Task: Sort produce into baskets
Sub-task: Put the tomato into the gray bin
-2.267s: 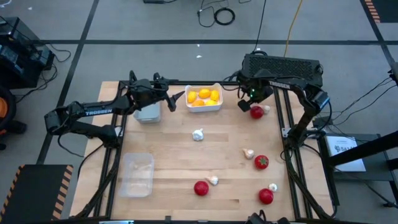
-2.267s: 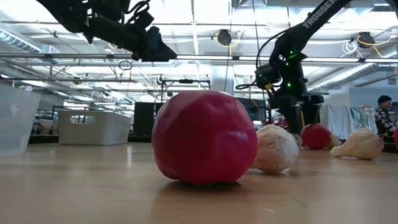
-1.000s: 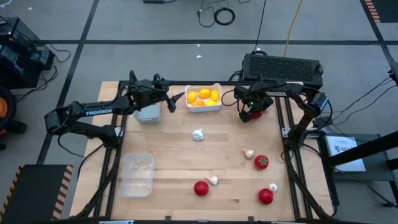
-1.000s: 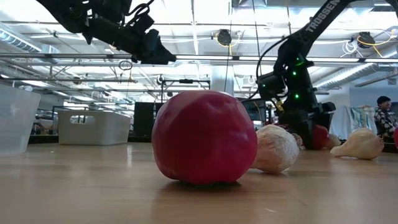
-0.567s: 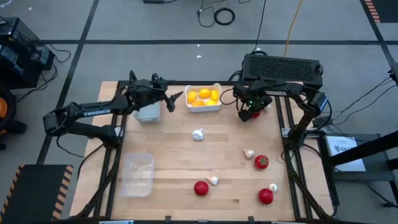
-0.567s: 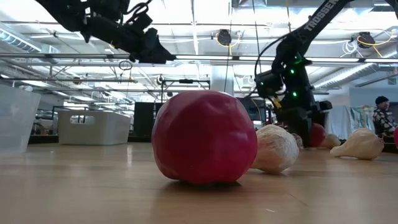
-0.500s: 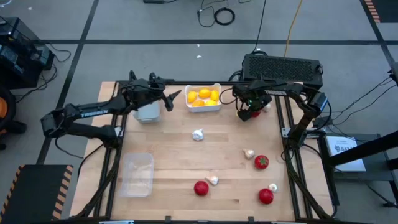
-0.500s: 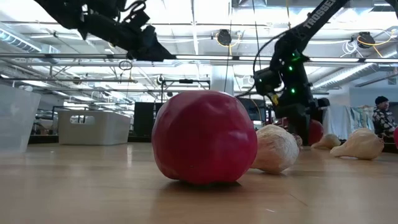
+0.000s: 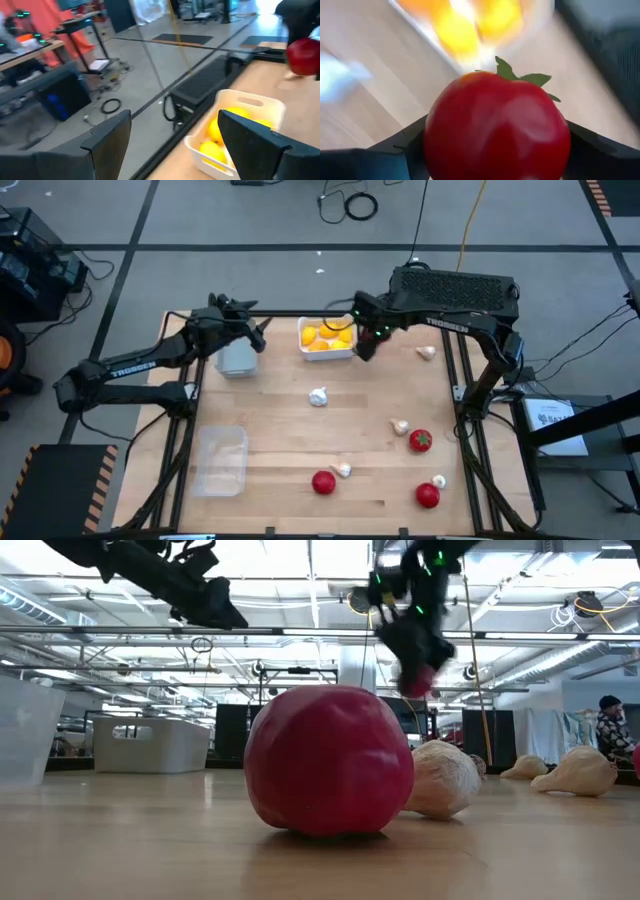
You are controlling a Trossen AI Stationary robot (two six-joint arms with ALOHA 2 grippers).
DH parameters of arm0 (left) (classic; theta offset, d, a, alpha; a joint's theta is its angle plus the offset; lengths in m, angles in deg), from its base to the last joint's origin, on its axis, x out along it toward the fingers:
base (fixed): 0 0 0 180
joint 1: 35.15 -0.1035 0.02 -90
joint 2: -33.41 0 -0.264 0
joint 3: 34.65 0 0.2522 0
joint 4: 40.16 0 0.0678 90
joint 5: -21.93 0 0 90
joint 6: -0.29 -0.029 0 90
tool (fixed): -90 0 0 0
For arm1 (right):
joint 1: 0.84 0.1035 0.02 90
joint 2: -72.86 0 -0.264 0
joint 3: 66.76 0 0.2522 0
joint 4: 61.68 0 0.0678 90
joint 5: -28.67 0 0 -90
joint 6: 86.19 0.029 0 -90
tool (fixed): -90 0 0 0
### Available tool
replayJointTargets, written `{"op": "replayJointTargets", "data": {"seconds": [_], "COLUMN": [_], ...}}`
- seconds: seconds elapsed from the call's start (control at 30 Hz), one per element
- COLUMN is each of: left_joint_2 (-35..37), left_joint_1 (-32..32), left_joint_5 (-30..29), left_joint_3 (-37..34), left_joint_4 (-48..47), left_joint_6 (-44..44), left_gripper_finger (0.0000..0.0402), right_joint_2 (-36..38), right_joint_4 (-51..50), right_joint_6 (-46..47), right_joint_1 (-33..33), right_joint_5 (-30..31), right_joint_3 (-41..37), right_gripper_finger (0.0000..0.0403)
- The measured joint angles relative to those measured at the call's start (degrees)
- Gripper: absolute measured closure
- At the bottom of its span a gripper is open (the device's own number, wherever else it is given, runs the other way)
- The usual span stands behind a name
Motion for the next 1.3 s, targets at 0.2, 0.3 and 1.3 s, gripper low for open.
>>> {"op": "replayJointTargets", "data": {"seconds": [0.2,0.3,1.3], "left_joint_2": [0.4,0.4,0.3], "left_joint_1": [-1.4,-2.6,-11.0], "left_joint_5": [-15.9,-26.9,-42.0], "left_joint_3": [-2.8,-3.7,-6.3], "left_joint_4": [3.3,3.5,3.3], "left_joint_6": [0.5,1.9,2.0], "left_gripper_finger": [0.0096,0.0096,0.0096], "right_joint_2": [-1.1,-4.2,-49.5], "right_joint_4": [26.3,38.0,79.9], "right_joint_6": [-1.7,-4.2,-4.1], "right_joint_1": [4.3,5.8,11.2], "right_joint_5": [0.4,0.0,-7.8], "right_joint_3": [2.6,2.6,36.5], "right_gripper_finger": [0.0089,0.0089,0.0087]}}
